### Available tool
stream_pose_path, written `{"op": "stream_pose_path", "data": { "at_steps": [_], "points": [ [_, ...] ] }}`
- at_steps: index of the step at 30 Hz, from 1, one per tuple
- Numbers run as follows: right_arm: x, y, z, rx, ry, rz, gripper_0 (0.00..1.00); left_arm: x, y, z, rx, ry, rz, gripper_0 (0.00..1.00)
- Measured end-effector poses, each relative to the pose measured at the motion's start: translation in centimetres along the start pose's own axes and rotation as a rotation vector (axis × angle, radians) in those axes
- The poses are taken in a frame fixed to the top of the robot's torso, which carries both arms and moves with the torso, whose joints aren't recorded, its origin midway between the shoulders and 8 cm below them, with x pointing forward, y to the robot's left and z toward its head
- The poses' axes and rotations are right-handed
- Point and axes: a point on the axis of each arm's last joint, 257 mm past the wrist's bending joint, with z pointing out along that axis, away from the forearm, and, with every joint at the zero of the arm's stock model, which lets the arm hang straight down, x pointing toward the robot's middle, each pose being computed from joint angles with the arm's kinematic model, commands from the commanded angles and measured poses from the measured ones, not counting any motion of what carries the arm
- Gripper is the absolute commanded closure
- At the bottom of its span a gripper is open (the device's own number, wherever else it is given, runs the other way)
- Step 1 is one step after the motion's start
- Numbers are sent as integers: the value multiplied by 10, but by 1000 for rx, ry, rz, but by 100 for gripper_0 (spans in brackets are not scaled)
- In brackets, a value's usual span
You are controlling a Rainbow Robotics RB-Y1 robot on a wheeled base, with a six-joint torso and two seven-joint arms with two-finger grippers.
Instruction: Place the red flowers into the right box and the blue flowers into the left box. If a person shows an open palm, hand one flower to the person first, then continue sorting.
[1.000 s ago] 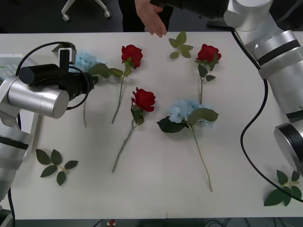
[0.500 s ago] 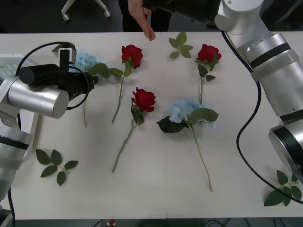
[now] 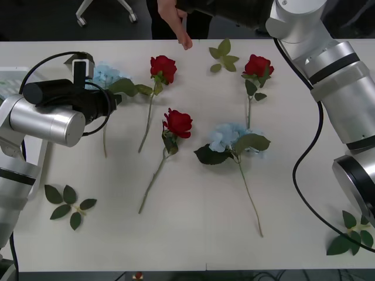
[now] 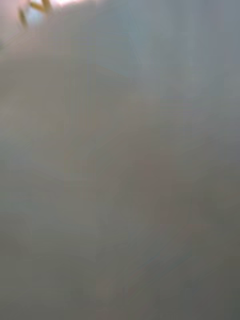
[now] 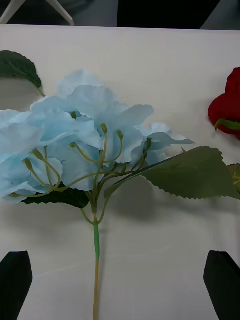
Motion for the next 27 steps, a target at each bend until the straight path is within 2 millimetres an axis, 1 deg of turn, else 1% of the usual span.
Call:
{"op": "stream_pose_path", "data": {
  "at_steps": [3,9,19,21,23,24,27],
  "points": [
    [-1,6,0,-22,-5,20,0,0,0,0,0,0,0,0],
    [-7,8,0,-33,-26,55,0,0,0,0,0,0,0,0],
    [-11,11,-1,-46,-40,81,0,0,0,0,0,0,0,0],
    [-7,17,-2,-74,-25,78,0,0,0,0,0,0,0,0],
    [-3,19,-5,-92,-5,67,0,0,0,0,0,0,0,0],
    [3,19,-8,-100,17,48,0,0,0,0,0,0,0,0],
    [28,15,-20,-120,123,-6,0,0,0,0,0,0,0,0]
  ]
}}
